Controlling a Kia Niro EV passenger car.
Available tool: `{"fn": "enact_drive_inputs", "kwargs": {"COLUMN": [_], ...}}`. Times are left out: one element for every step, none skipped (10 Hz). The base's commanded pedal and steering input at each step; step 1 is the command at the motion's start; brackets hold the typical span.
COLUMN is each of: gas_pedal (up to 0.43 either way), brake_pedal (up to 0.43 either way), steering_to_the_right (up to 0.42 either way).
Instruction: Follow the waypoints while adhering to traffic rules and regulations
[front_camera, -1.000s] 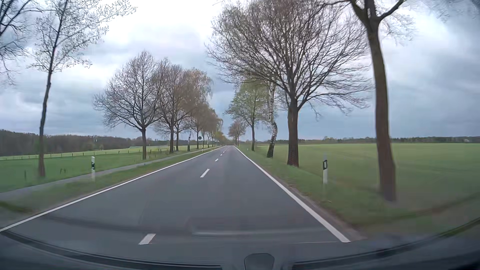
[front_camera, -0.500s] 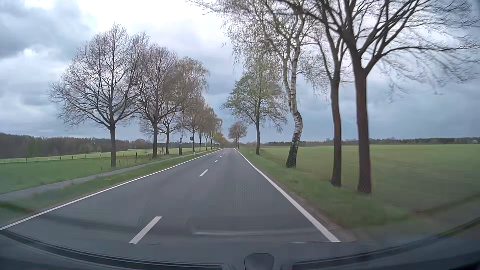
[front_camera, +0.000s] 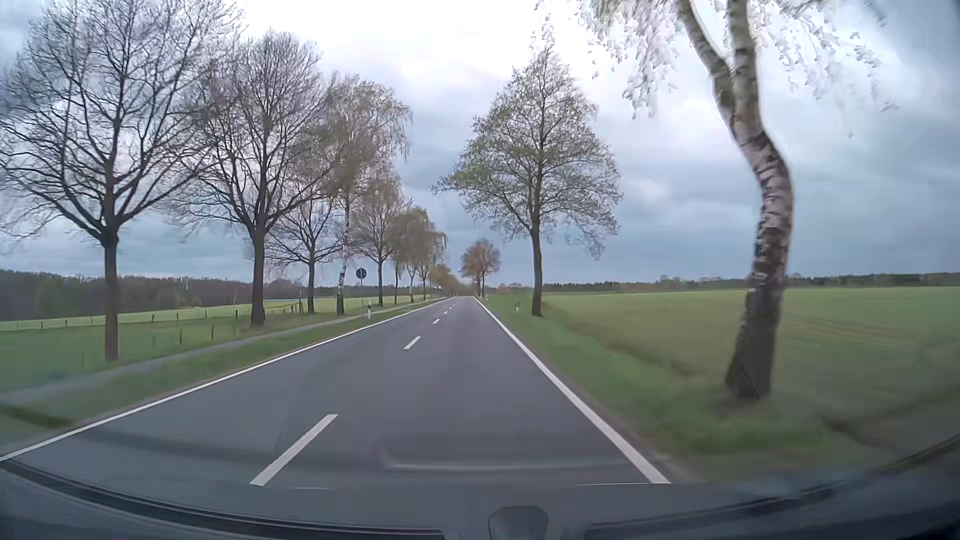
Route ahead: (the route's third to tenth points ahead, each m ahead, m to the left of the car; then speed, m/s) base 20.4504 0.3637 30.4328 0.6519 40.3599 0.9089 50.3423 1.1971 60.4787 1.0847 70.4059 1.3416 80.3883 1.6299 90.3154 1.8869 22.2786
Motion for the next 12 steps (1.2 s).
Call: {"fn": "enact_drive_inputs", "kwargs": {"gas_pedal": [0.189,0.189,0.189,0.189,0.189,0.189,0.189,0.189,0.189,0.189,0.189,0.189], "brake_pedal": [0.0,0.0,0.0,0.0,0.0,0.0,0.0,0.0,0.0,0.0,0.0,0.0], "steering_to_the_right": [-0.009,-0.009,-0.009,-0.008,-0.005,-0.004,-0.003,-0.003,-0.003,-0.003,-0.003,-0.003]}}
